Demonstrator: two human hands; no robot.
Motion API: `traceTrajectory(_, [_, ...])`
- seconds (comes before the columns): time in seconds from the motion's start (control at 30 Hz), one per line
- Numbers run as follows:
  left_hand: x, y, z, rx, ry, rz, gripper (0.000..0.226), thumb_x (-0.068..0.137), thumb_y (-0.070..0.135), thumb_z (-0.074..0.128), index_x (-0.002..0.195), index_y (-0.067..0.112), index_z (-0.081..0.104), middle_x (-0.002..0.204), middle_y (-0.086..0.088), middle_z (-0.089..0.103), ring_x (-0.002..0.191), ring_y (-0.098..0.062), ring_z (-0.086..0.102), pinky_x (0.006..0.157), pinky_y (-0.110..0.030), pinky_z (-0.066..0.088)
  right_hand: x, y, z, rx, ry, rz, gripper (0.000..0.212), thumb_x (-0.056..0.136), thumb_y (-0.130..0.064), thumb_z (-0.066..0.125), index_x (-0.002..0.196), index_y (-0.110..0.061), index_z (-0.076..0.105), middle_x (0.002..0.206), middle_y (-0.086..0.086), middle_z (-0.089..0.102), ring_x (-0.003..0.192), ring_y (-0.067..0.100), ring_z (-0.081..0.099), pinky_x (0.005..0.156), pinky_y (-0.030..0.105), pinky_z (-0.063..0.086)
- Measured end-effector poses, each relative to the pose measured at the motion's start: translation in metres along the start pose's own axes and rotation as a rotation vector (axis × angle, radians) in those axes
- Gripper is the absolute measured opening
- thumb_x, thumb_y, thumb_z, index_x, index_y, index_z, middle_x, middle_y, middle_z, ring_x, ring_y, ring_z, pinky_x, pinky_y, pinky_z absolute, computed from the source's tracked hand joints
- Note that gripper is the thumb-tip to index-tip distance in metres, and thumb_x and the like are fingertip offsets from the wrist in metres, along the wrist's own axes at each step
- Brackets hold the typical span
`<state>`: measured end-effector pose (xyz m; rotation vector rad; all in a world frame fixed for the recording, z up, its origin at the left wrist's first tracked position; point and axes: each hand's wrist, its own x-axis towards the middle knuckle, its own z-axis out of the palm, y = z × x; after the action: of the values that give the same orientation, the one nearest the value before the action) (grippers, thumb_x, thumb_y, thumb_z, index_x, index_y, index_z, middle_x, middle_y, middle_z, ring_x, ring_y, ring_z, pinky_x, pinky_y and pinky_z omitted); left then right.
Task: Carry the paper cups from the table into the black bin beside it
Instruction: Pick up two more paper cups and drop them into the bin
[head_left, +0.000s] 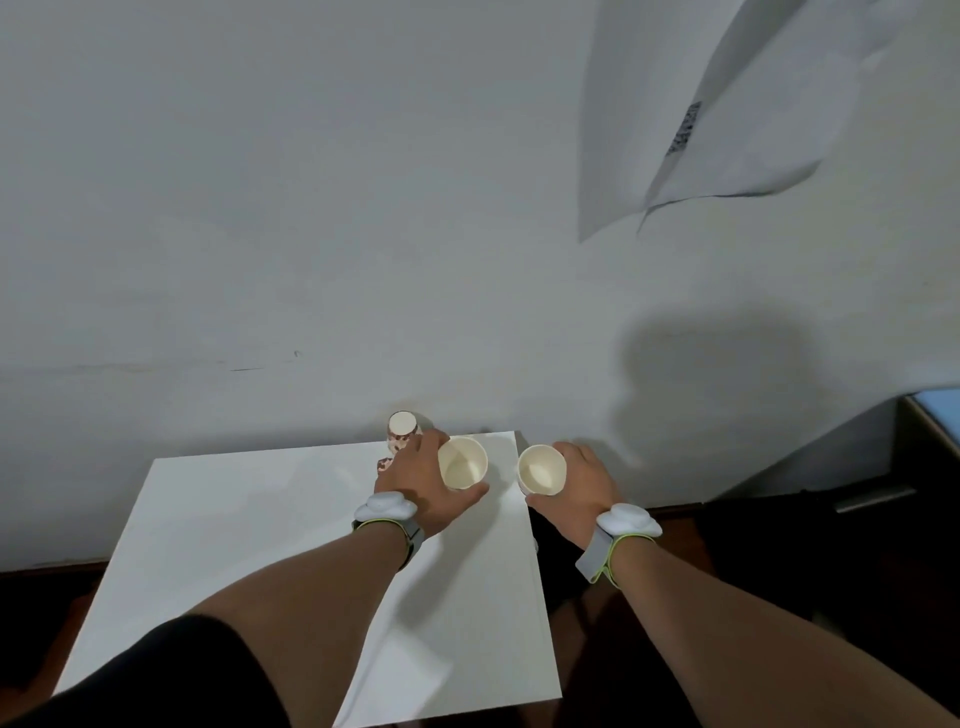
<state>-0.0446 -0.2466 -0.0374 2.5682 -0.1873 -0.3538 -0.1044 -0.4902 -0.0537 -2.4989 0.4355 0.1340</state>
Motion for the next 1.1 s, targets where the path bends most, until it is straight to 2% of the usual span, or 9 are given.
traceTrajectory(0.07, [0.002, 0.009, 0.006, 0.006, 0.005, 0.011, 0.083, 0.062, 0.09, 0.065, 0.126, 0.042, 0.043, 0.129, 0.015, 0.055, 0.1, -0.017, 0.052, 0.083, -0.036, 0.044, 0.0, 0.009, -0.003, -0.004, 0.021, 0.007, 0.071, 0.059, -0.059, 0.068, 0.123, -0.04, 0.044, 0.119, -0.013, 0.049, 0.106, 0.019, 0.057, 0.079, 0.031, 0.047])
traceTrajectory(0.13, [0.004, 0.017, 0.012, 0.009, -0.001, 0.027, 0.083, 0.064, 0.089, 0.066, 0.128, 0.042, 0.043, 0.129, 0.016, 0.055, 0.105, -0.016, 0.056, 0.08, -0.034, 0.04, 0.0, 0.017, -0.007, -0.014, 0.043, 0.008, 0.071, 0.06, -0.058, 0.07, 0.123, -0.039, 0.044, 0.118, -0.011, 0.05, 0.104, 0.02, 0.058, 0.08, 0.033, 0.049])
traceTrajectory(0.27, [0.008, 0.032, 0.021, 0.011, -0.035, 0.074, 0.083, 0.068, 0.085, 0.068, 0.132, 0.038, 0.042, 0.131, 0.012, 0.055, 0.114, -0.019, 0.058, 0.084, -0.036, 0.052, 0.0, 0.033, -0.012, -0.039, 0.073, 0.04, 0.077, 0.06, -0.057, 0.074, 0.128, -0.038, 0.043, 0.122, -0.01, 0.051, 0.107, 0.02, 0.058, 0.082, 0.035, 0.052])
traceTrajectory(0.4, [0.011, 0.045, 0.03, 0.013, -0.044, 0.096, 0.084, 0.07, 0.085, 0.068, 0.133, 0.036, 0.043, 0.129, 0.011, 0.055, 0.113, -0.017, 0.056, 0.08, -0.033, 0.046, 0.0, 0.046, -0.018, -0.047, 0.059, 0.051, 0.078, 0.059, -0.059, 0.073, 0.128, -0.04, 0.041, 0.121, -0.01, 0.051, 0.107, 0.021, 0.059, 0.082, 0.035, 0.051])
traceTrajectory(0.57, [0.018, 0.06, 0.045, -0.001, -0.057, 0.113, 0.082, 0.068, 0.085, 0.068, 0.13, 0.037, 0.043, 0.128, 0.012, 0.056, 0.111, -0.017, 0.058, 0.088, -0.037, 0.054, 0.002, 0.066, -0.027, -0.037, 0.045, 0.071, 0.08, 0.06, -0.059, 0.074, 0.129, -0.04, 0.038, 0.125, -0.007, 0.051, 0.111, 0.023, 0.058, 0.079, 0.034, 0.047])
traceTrajectory(0.7, [0.019, 0.07, 0.059, -0.006, -0.071, 0.116, 0.08, 0.066, 0.087, 0.067, 0.127, 0.04, 0.042, 0.125, 0.015, 0.055, 0.109, -0.017, 0.059, 0.087, -0.039, 0.055, 0.002, 0.081, -0.031, -0.031, 0.057, 0.093, 0.083, 0.06, -0.059, 0.074, 0.133, -0.037, 0.04, 0.128, -0.006, 0.052, 0.113, 0.023, 0.058, 0.078, 0.032, 0.045])
traceTrajectory(0.87, [0.02, 0.078, 0.075, -0.006, -0.072, 0.123, 0.079, 0.067, 0.085, 0.069, 0.127, 0.04, 0.044, 0.126, 0.017, 0.056, 0.112, -0.017, 0.059, 0.089, -0.04, 0.055, 0.001, 0.093, -0.031, -0.05, 0.059, 0.11, 0.076, 0.063, -0.054, 0.078, 0.128, -0.033, 0.046, 0.121, -0.005, 0.054, 0.108, 0.024, 0.06, 0.076, 0.033, 0.046])
traceTrajectory(0.97, [0.023, 0.077, 0.085, -0.001, -0.066, 0.137, 0.08, 0.064, 0.087, 0.067, 0.125, 0.04, 0.044, 0.123, 0.017, 0.056, 0.11, -0.017, 0.059, 0.086, -0.039, 0.055, 0.001, 0.1, -0.032, -0.04, 0.027, 0.1, 0.068, 0.065, -0.05, 0.079, 0.123, -0.033, 0.048, 0.117, -0.005, 0.052, 0.104, 0.024, 0.059, 0.075, 0.034, 0.048])
traceTrajectory(1.1, [0.026, 0.074, 0.103, 0.005, -0.029, 0.175, 0.081, 0.061, 0.09, 0.066, 0.123, 0.044, 0.043, 0.118, 0.018, 0.056, 0.106, -0.015, 0.06, 0.076, -0.036, 0.052, -0.001, 0.11, -0.032, -0.023, 0.033, 0.094, 0.067, 0.065, -0.05, 0.08, 0.122, -0.034, 0.048, 0.119, -0.005, 0.054, 0.105, 0.023, 0.06, 0.075, 0.033, 0.047])
